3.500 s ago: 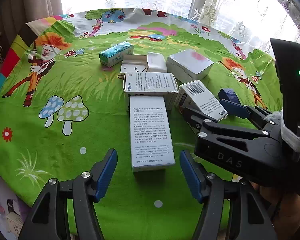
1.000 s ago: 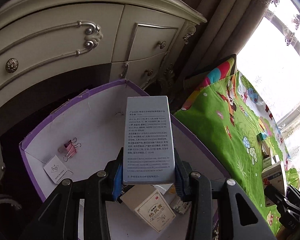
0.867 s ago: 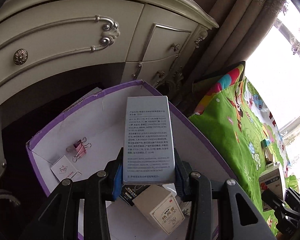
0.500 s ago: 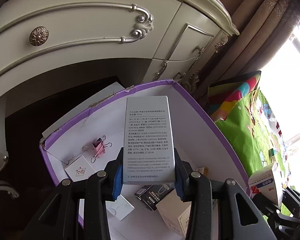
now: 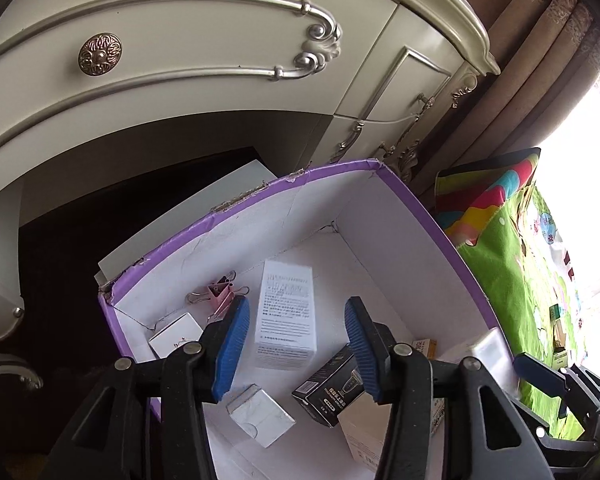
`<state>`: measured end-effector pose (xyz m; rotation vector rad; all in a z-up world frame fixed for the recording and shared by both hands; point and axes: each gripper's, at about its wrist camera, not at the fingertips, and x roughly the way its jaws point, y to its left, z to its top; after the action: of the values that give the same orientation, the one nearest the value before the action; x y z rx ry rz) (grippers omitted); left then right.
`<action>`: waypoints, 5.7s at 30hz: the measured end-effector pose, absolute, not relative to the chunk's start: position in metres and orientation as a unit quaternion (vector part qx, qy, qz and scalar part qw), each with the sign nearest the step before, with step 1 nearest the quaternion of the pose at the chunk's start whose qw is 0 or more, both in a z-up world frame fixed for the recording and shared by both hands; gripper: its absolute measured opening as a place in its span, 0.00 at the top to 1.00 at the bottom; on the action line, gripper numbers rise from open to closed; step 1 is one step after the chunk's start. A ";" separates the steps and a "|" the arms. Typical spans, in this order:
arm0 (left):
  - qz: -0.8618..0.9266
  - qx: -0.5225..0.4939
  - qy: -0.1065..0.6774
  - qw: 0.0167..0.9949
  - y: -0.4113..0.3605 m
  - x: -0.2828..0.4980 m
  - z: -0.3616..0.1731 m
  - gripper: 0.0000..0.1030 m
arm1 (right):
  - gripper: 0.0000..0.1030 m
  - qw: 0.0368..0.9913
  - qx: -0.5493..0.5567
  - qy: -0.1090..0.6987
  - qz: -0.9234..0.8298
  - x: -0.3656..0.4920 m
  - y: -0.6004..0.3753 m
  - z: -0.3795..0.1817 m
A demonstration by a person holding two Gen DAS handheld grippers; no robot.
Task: Organize rigid objects
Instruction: 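Carry both tall white boxes to the storage box and release them inside, then move both tools back over the bed toward the remaining items, then grasp a white medicine box with the left tool while the right tool grasps the blue tape roll, then carry the medicine box and tape roll to the storage box and release them inside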
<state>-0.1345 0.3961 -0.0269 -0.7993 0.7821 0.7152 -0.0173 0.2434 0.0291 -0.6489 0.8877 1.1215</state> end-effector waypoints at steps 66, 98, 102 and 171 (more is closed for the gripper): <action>0.155 -0.206 0.423 0.869 0.181 0.064 0.046 0.27 | 0.19 0.893 -0.065 0.405 0.187 0.203 -0.102 0.055; 0.002 -0.088 0.479 0.874 -0.002 0.229 0.013 0.06 | 0.18 0.893 -0.009 0.443 0.077 0.258 -0.175 -0.010; 0.000 -0.085 0.486 0.870 -0.004 0.237 0.004 0.06 | 0.19 0.891 -0.012 0.448 0.078 0.262 -0.175 -0.017; 0.181 -0.196 0.411 0.872 0.207 0.029 0.032 0.31 | 0.69 0.852 -0.103 0.411 0.307 0.108 0.014 0.058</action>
<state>0.0290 0.2066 0.0322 -0.4104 0.8580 0.3784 0.1084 0.0139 0.0581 -0.2166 0.8654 0.6459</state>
